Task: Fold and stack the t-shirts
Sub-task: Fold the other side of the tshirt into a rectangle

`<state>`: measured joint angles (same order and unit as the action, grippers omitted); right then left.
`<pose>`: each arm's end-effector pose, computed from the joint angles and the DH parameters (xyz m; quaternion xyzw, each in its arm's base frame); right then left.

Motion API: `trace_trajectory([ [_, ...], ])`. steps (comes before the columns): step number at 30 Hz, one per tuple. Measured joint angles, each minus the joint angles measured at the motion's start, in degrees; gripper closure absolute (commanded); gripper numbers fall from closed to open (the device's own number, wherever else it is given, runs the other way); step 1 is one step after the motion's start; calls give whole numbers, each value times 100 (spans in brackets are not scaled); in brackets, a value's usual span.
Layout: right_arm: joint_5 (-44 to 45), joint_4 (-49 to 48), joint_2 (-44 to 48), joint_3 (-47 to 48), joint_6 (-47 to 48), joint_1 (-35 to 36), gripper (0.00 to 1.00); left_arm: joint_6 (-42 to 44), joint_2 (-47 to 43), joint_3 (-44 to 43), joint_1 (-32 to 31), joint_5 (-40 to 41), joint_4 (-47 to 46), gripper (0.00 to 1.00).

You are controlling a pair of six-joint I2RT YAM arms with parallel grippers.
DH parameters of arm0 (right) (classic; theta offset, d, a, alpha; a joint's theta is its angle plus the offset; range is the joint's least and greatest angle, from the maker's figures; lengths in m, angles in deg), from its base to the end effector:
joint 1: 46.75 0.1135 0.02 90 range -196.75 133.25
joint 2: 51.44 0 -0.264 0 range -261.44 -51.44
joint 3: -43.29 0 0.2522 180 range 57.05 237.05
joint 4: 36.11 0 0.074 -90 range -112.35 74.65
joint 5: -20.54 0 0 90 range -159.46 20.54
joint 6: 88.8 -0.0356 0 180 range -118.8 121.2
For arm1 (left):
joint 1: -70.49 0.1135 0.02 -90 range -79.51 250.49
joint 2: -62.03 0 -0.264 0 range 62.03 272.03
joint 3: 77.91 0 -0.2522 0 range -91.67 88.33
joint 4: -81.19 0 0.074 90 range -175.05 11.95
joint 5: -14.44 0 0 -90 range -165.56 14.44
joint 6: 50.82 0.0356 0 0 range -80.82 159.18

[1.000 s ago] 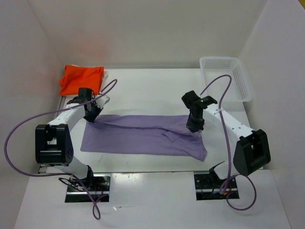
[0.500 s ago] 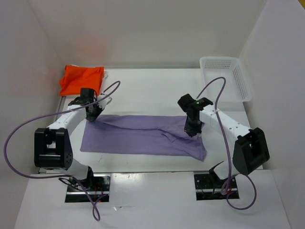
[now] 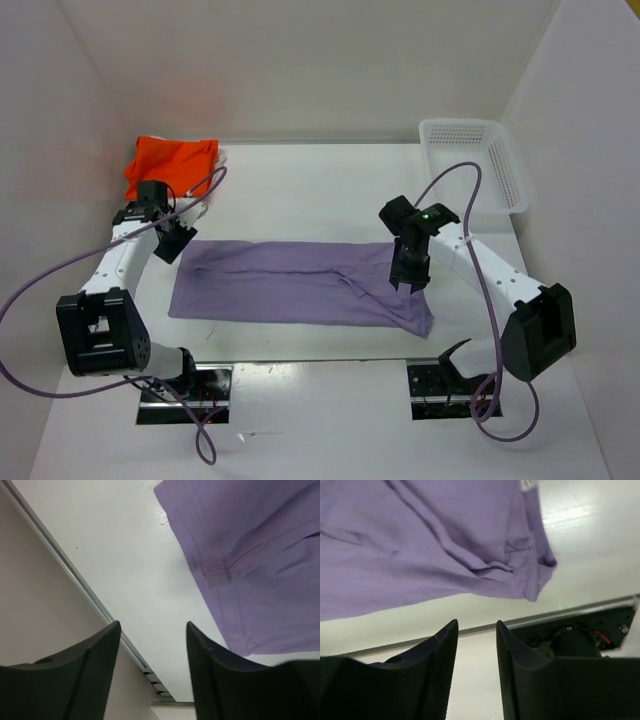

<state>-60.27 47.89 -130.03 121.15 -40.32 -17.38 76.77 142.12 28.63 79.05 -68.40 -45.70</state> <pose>0.2032 0.1078 0.2604 0.1090 0.9898 -0.0386 0.0837 0.2764 0.0461 0.2500 0.2257 0.9368 0.1576 0.2160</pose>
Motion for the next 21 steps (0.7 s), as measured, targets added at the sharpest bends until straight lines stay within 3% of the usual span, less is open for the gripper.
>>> trace_trajectory([
  [4,0,-400,-463,476,138,15,58,-118,114,4,-87,52,-164,30],
  [10,17,-1596,-2240,1281,229,101,43,-767,1130,-225,-81,46,-459,25],
  [14,-76,-2090,-2796,1335,304,129,39,-1075,1327,-216,125,-24,-459,19],
  [17,-203,-2347,-2977,1290,348,136,39,-1246,1360,-216,157,-153,-503,19],
  [21,-358,-2605,-2988,966,369,205,52,-1392,1561,-90,144,-214,-608,19],
])
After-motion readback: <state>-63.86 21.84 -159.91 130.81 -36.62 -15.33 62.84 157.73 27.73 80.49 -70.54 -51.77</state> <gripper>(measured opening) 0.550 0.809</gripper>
